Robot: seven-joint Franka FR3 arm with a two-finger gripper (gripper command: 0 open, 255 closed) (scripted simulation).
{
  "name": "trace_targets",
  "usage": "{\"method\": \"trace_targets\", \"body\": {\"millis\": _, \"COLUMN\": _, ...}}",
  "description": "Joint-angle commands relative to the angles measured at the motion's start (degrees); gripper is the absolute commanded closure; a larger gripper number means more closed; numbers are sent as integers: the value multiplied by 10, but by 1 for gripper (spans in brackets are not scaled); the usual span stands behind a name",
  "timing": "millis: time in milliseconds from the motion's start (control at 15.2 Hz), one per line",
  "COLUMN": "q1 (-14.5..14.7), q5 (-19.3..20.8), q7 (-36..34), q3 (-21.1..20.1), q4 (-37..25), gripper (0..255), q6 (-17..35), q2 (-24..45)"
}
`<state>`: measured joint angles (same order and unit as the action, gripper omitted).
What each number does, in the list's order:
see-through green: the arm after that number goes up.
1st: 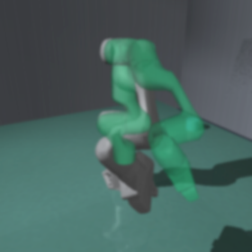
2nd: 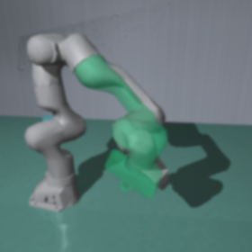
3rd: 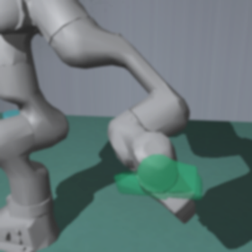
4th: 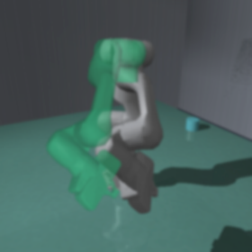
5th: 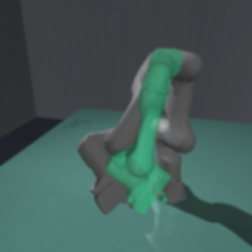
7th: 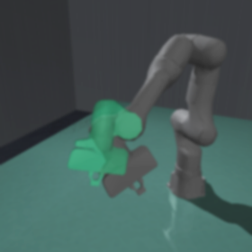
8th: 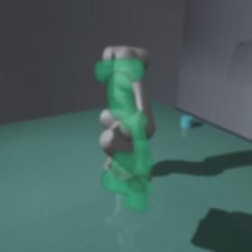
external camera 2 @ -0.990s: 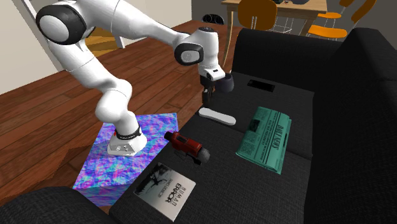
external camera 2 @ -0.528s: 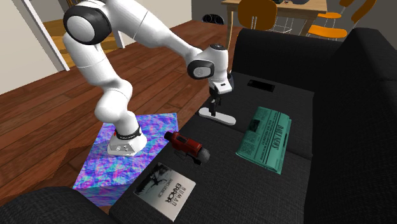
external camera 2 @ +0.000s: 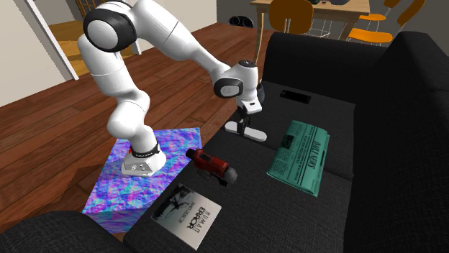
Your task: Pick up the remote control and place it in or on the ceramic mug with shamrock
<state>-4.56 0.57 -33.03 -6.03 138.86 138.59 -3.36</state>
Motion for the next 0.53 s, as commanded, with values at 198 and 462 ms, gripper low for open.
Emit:
{"method": "trace_targets", "body": {"millis": 198, "q1": 0, "q5": 0, "q7": 0, "q3": 0, "q4": 0, "gripper": 0, "q6": 3, "q2": 2}}
{"method": "trace_targets", "body": {"millis": 462, "q1": 0, "q5": 0, "q7": 0, "q3": 0, "q4": 0, "gripper": 255, "q6": 3, "q2": 2}}
